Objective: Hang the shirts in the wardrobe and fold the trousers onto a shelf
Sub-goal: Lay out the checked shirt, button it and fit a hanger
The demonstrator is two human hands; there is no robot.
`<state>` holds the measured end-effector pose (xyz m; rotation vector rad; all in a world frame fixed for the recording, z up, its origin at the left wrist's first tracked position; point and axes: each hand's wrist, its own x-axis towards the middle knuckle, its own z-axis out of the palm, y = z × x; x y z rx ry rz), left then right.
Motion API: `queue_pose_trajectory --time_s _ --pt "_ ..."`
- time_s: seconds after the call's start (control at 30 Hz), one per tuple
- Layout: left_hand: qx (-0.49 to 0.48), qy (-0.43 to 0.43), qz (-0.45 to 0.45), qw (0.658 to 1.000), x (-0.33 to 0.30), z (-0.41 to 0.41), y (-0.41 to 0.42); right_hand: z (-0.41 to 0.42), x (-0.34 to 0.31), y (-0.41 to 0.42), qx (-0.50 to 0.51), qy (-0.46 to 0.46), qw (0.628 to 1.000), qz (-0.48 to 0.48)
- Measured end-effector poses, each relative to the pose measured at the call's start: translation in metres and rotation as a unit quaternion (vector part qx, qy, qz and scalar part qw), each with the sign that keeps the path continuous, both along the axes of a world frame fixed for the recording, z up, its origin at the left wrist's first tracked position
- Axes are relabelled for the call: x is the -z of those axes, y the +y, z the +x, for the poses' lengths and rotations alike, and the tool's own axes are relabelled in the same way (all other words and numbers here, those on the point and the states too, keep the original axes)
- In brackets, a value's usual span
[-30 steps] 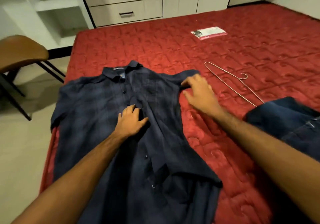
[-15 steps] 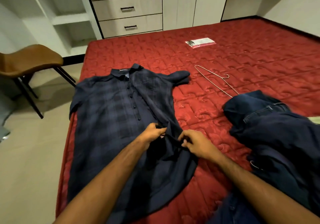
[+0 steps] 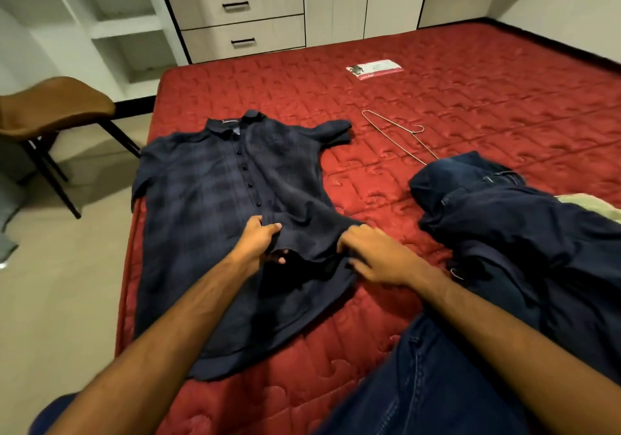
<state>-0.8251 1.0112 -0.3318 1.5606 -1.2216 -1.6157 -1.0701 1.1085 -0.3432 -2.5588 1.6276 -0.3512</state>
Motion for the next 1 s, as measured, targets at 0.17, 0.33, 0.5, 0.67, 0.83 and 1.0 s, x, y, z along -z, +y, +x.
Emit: queue_pose_trajectory --time_s 0.17,0.33,0.5,0.67,0.83,1.0 --pt "0.016 -0.012 0.027 0.999 0.017 0.03 0.028 0.014 0.014 0.013 -0.055 0.288 0.955 0.05" --pt "-0.013 0.037 0.04 0.998 0.018 0.043 0.048 0.003 0.0 0.011 -0.085 0.338 0.937 -0.034" --pt "-0.032 0.066 0.05 0.996 0.016 0.057 0.056 -0.005 -0.027 0.02 -0.061 0.386 0.917 0.079" --pt "0.011 0.027 0.055 0.998 0.032 0.066 0.075 0.016 -0.041 0.029 0.01 0.377 0.877 0.297" --pt "0.09 0.049 0.071 0.992 0.04 0.062 0.092 0.049 -0.025 0.02 -0.031 0.153 0.971 0.184" --pt "0.129 0.145 0.049 0.98 0.04 0.068 0.104 0.092 0.019 0.032 -0.058 0.178 0.98 0.071"
